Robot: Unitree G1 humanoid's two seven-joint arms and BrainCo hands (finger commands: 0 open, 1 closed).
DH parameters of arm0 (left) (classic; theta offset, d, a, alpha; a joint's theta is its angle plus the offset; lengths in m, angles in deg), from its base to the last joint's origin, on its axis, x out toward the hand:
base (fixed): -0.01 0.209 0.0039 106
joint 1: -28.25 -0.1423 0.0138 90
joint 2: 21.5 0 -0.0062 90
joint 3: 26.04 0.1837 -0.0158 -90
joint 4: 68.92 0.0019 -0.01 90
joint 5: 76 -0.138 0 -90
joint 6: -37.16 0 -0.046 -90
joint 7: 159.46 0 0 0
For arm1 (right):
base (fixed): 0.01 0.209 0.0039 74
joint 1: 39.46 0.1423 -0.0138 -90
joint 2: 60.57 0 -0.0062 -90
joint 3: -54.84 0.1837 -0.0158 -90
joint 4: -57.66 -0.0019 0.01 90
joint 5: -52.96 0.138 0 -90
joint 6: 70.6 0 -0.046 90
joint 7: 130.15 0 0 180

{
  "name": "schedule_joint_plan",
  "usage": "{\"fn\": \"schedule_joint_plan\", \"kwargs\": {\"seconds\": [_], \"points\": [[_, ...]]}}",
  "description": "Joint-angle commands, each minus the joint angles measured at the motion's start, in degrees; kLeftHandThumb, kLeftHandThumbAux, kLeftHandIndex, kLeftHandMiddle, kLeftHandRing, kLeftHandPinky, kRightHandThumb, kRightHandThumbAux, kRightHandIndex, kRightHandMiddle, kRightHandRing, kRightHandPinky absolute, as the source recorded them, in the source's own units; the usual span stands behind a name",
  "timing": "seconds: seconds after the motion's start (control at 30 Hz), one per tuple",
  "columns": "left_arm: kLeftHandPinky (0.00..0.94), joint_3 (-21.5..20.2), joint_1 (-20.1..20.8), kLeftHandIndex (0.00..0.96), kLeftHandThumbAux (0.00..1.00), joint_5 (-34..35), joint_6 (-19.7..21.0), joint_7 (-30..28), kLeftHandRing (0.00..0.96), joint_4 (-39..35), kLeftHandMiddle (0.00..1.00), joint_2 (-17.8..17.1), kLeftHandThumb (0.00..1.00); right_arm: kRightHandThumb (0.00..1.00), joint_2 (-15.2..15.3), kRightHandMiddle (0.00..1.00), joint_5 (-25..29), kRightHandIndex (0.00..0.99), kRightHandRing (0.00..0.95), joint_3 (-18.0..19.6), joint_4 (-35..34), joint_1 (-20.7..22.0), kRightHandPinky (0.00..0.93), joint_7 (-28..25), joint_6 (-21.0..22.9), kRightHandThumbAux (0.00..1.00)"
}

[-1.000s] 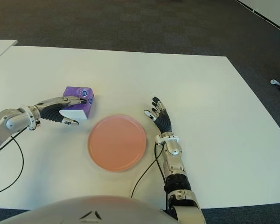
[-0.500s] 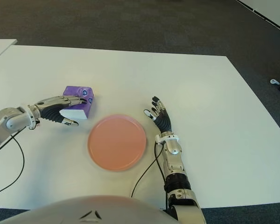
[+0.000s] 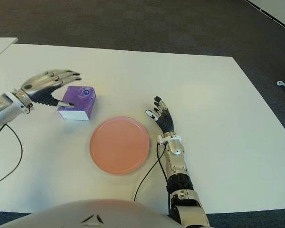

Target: Put the tissue paper into the plate.

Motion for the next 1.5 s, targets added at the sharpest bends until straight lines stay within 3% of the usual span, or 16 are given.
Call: {"fn": "schedule_joint_plan", "kwargs": {"seconds": [0.03, 0.37, 0.9, 1.03, 1.17, 1.3, 1.5], "points": [[0.000, 0.58, 0.53, 0.000, 0.372, -10.29, 0.44, 11.60, 0.000, -0.11, 0.000, -1.38, 0.086, 0.052, -1.03, 0.029, -0.64, 0.000, 0.000, -0.91, 5.05, -4.47, 0.000, 0.06, 5.43, 0.620], [0.000, 1.12, 1.84, 0.000, 0.366, -17.60, 3.06, 20.71, 0.000, 0.25, 0.000, -2.80, 0.038, 0.044, -1.62, 0.028, -0.35, 0.000, 0.000, -0.89, 4.37, -4.78, 0.000, 0.33, 5.86, 0.641], [0.000, 2.85, 0.82, 0.000, 0.345, -19.24, 3.82, 27.17, 0.000, 4.41, 0.000, -2.47, 0.037, 0.031, -1.71, 0.030, -0.22, 0.000, 0.000, -1.08, 2.48, -5.48, 0.000, 0.20, 8.25, 0.657], [0.000, 3.46, 0.61, 0.000, 0.337, -17.86, 3.00, 25.87, 0.000, 5.08, 0.000, -2.52, 0.044, 0.031, -1.55, 0.030, -0.25, 0.000, 0.000, -1.12, 2.05, -5.69, 0.000, 0.05, 8.72, 0.651], [0.000, 4.13, 0.13, 0.000, 0.308, -13.40, -0.78, 20.80, 0.000, 5.87, 0.000, -2.79, 0.059, 0.029, -1.17, 0.032, -0.34, 0.000, 0.000, -1.16, 2.05, -5.79, 0.000, -0.31, 8.64, 0.648], [0.000, 4.65, -0.20, 0.000, 0.281, -6.89, -4.09, 10.00, 0.000, 6.06, 0.000, -3.16, 0.087, 0.030, -1.00, 0.032, -0.57, 0.000, 0.000, -1.19, 2.09, -5.71, 0.000, -0.17, 8.76, 0.648], [0.000, 5.10, 0.33, 0.000, 0.226, -4.65, -5.13, 1.43, 0.000, 5.70, 0.000, -3.77, 0.124, 0.026, -1.01, 0.033, -0.54, 0.000, 0.000, -1.26, 2.09, -5.67, 0.000, -0.32, 8.61, 0.638]]}}
